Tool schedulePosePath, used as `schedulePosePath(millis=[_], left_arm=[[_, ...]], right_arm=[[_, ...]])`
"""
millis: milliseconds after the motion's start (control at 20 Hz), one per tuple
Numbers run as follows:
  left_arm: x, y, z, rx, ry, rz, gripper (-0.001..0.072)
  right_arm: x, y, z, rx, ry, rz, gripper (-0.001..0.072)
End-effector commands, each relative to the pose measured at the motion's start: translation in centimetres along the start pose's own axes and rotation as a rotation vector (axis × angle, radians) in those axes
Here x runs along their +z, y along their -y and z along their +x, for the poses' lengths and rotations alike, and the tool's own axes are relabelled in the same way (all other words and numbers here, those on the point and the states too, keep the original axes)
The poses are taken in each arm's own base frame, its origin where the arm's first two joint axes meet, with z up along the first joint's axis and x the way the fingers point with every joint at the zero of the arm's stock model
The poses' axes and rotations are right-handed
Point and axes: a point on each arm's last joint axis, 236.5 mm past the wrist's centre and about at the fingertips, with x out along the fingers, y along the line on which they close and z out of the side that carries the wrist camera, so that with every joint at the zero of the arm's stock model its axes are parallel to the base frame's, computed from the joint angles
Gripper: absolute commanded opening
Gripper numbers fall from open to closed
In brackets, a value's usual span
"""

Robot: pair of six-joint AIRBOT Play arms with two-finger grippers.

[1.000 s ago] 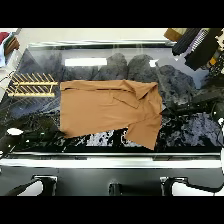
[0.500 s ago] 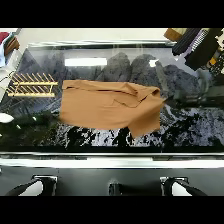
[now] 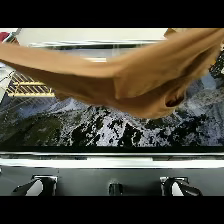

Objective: Fold the clothes and pants, and hang the long-sleeved shirts on hangers.

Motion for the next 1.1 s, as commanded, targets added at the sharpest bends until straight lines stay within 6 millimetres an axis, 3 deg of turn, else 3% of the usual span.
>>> schedulePosePath(millis=[0, 100, 150, 250, 350, 450, 600, 800, 900, 1050], left_arm=[[5.9, 1.3, -11.4, 0.185, 0.292, 0.002, 0.0010], [6.3, 0.7, -14.5, 0.270, 0.354, 0.017, 0.0010], [6.2, 0.6, -15.2, 0.290, 0.363, 0.025, 0.0010], [5.4, 0.0, -14.4, 0.301, 0.318, 0.020, 0.0010], [3.6, -0.4, -11.5, 0.265, 0.197, 0.039, 0.0010], [1.5, -0.9, -6.9, 0.185, 0.061, 0.038, 0.0010], [-3.2, -3.6, 1.7, 0.094, -0.165, -0.003, 0.0010], [-13.4, -7.6, 14.9, 0.040, -0.476, -0.052, 0.0010], [-18.7, -9.2, 21.6, 0.034, -0.567, -0.074, 0.0010], [-26.3, -11.6, 29.8, 0.054, -0.626, -0.124, 0.0010]], right_arm=[[5.1, -6.9, -8.3, -0.066, 0.273, -0.051, 0.0029], [6.8, -8.4, -10.5, -0.063, 0.382, -0.036, 0.0029], [7.4, -8.7, -10.9, -0.053, 0.414, -0.025, 0.0029], [7.7, -7.6, -10.2, -0.069, 0.407, -0.014, 0.0029], [6.7, -4.6, -7.5, -0.105, 0.308, 0.028, 0.0029], [3.0, 0.3, -3.2, -0.164, 0.083, 0.094, 0.0029], [-4.9, 8.7, 2.8, -0.230, -0.285, 0.284, 0.0029], [-12.0, 19.5, 9.9, -0.283, -0.425, 0.436, 0.0029], [-16.2, 25.1, 13.0, -0.329, -0.443, 0.515, 0.0029], [-22.6, 32.1, 16.5, -0.399, -0.466, 0.605, 0.0029]])
